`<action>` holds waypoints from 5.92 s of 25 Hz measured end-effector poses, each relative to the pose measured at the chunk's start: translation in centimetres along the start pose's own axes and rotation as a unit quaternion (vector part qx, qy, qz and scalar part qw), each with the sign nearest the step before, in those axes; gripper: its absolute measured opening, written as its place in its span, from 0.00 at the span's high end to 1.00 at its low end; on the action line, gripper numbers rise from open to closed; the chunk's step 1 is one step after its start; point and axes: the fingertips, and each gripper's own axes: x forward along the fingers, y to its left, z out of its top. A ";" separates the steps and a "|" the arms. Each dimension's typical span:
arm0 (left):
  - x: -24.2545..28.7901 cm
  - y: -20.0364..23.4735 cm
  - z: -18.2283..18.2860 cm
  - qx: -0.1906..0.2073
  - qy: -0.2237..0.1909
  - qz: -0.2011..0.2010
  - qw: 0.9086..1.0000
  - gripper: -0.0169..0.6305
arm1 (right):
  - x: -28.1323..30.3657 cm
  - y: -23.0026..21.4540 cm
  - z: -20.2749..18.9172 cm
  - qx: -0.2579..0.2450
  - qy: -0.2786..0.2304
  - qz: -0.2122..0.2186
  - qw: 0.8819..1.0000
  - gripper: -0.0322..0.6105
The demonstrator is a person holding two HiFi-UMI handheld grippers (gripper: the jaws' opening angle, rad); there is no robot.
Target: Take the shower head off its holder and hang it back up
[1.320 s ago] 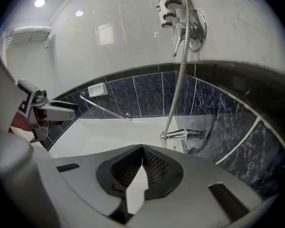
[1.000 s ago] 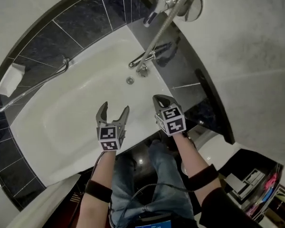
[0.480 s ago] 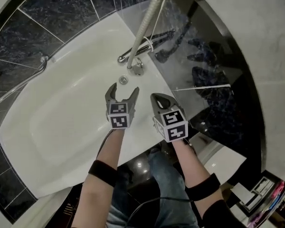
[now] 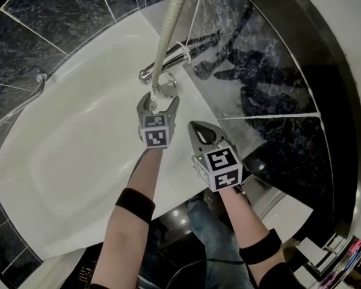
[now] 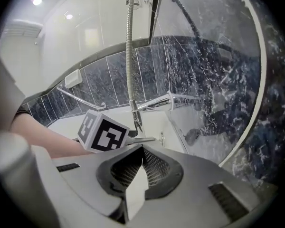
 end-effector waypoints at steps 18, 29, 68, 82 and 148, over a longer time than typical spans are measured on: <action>3.5 0.0 1.4 0.035 -0.032 0.008 0.999 0.64 | 0.9 -2.1 -2.6 0.003 0.004 -0.009 1.000 0.92; 2.3 1.0 1.4 0.053 -0.025 0.033 0.998 0.87 | 0.6 -1.5 -3.4 0.003 0.012 -0.007 1.000 0.92; -67.9 22.1 19.4 0.088 0.049 0.371 0.923 0.87 | -22.0 36.6 29.0 -0.159 -0.027 0.205 0.965 0.92; -84.5 21.2 39.0 0.215 0.034 0.422 0.880 0.89 | -31.9 42.3 48.5 -0.219 -0.103 0.229 0.943 0.92; -88.3 -8.2 117.4 0.694 0.089 0.485 0.525 0.91 | -55.5 24.3 87.4 -0.249 -0.348 0.077 0.900 0.92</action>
